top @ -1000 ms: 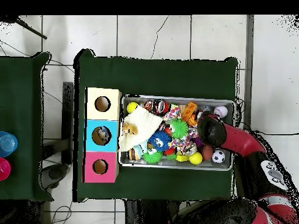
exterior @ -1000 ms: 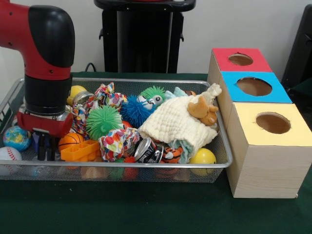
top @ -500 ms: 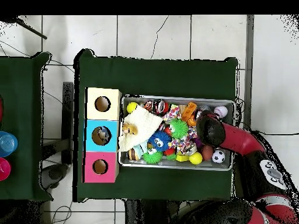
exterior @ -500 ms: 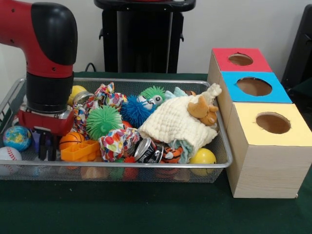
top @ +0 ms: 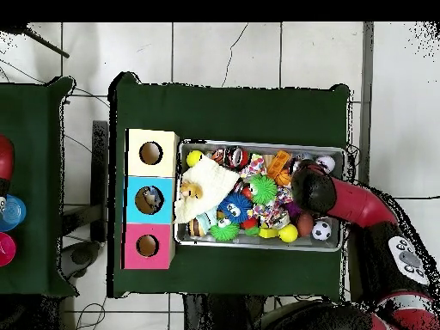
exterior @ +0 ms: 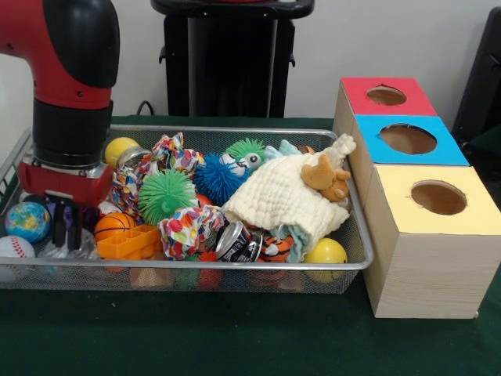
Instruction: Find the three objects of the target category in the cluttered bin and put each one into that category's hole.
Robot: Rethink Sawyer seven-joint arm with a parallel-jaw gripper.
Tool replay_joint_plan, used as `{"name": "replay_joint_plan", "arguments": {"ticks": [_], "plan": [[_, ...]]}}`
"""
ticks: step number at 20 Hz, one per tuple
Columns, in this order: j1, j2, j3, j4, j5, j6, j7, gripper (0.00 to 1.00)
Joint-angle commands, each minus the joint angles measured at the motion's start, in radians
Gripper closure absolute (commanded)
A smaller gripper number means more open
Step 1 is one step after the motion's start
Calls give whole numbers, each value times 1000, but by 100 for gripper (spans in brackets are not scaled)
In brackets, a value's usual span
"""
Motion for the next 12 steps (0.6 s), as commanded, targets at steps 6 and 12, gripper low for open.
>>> {"name": "replay_joint_plan", "arguments": {"ticks": [6,12], "plan": [[6,-52,36,14,-53,123,-12,100],[3,-97,41,33,-48,159,-20,100]]}}
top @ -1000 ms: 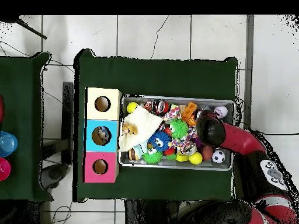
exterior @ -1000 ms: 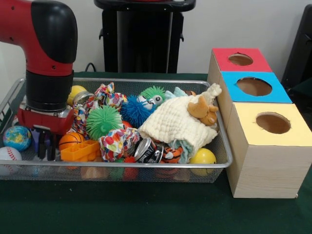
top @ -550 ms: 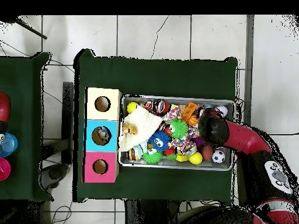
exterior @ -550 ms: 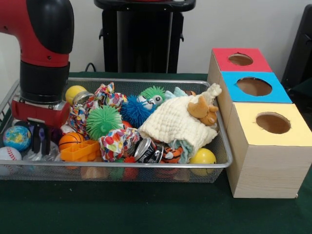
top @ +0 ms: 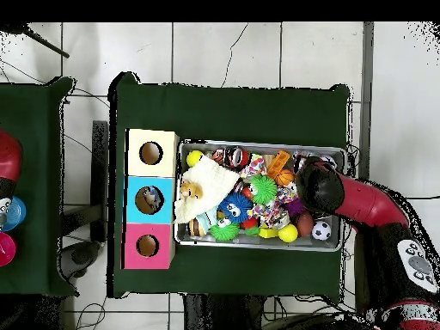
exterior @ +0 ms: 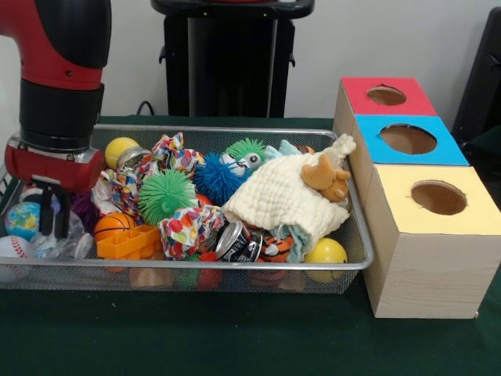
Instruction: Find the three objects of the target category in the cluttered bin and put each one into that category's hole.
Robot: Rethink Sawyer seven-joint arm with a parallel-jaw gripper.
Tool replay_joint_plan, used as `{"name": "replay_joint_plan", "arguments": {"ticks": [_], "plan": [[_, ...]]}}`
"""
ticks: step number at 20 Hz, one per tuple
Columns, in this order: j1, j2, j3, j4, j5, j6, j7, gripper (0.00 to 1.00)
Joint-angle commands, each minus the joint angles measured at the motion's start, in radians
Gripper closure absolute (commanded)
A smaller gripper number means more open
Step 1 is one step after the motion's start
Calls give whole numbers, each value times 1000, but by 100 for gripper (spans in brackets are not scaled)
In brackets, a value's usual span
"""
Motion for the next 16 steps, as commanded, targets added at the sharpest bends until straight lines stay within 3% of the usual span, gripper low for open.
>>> {"name": "replay_joint_plan", "arguments": {"ticks": [1,16], "plan": [[4,-51,41,34,-47,128,-21,100],[13,-85,39,53,-16,195,11,100]]}}
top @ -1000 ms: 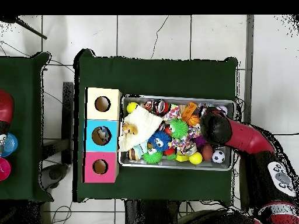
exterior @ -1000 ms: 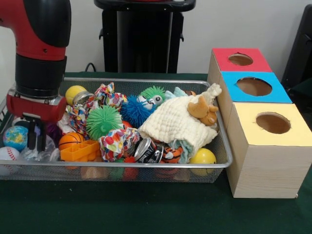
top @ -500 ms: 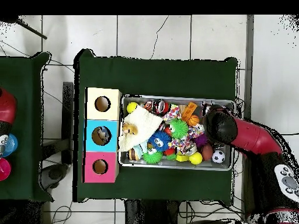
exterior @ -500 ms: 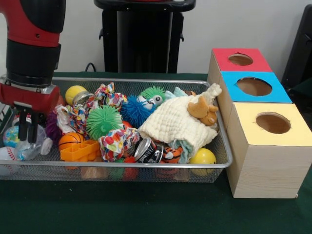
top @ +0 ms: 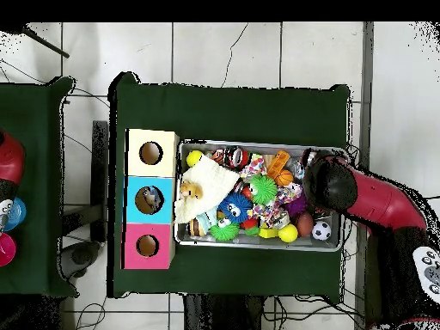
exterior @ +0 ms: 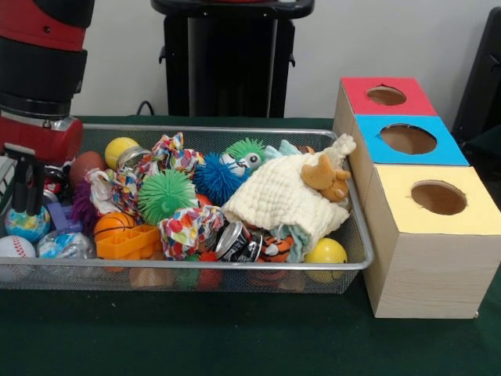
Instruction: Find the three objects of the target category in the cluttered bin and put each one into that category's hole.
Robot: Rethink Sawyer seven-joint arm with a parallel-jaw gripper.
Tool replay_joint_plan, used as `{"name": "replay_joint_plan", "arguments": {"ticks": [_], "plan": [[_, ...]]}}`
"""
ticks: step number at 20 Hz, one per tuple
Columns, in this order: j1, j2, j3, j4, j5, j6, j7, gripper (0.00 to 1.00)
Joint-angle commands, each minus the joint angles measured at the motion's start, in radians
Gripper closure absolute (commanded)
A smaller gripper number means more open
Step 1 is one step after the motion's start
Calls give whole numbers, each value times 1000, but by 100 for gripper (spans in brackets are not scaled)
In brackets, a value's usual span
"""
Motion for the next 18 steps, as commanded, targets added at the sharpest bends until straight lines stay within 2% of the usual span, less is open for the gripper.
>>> {"name": "replay_joint_plan", "arguments": {"ticks": [1,5,9,15,16,18], "plan": [[15,-5,41,55,-7,166,19,100],[21,-24,46,80,47,251,60,100],[14,-22,53,92,78,290,79,100],[-5,2,69,121,93,220,105,100],[-9,0,72,131,97,207,103,0],[-24,-3,88,151,102,165,112,0]]}}
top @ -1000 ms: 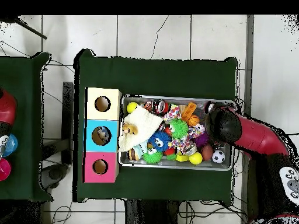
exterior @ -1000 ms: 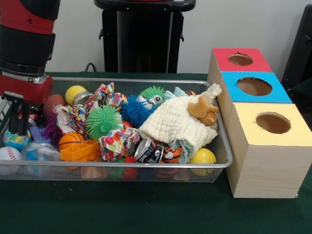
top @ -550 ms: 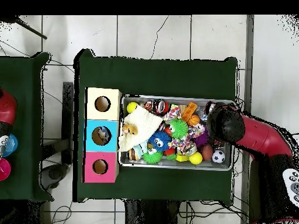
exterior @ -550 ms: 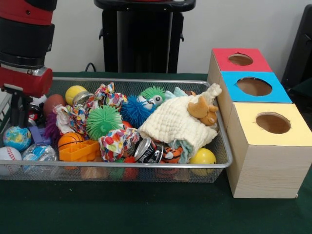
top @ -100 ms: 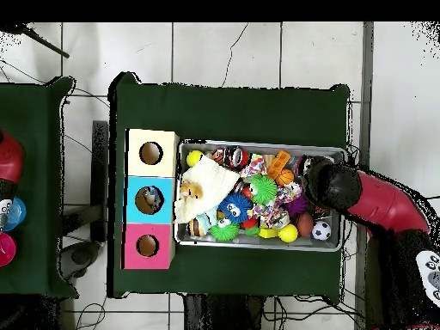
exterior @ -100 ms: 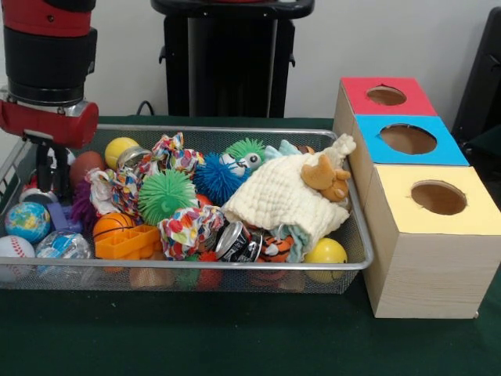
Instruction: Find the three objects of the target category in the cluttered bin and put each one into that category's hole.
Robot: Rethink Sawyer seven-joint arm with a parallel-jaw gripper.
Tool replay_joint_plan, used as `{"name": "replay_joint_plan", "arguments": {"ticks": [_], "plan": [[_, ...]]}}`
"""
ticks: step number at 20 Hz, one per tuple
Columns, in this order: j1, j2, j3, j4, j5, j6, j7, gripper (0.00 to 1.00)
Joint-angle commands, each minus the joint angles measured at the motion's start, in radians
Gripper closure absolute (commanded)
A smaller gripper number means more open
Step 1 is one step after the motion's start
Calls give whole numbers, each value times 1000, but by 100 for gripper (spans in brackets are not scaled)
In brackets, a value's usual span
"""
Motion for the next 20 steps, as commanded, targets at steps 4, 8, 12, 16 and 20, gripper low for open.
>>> {"name": "replay_joint_plan", "arguments": {"ticks": [4,8,12,16,20], "plan": [[-29,27,95,122,8,-32,73,0],[-23,41,86,113,-15,-60,68,0],[-23,55,87,108,-28,-87,63,0],[-19,116,73,77,-68,-175,62,0],[-20,156,69,52,-93,-219,49,0]]}}
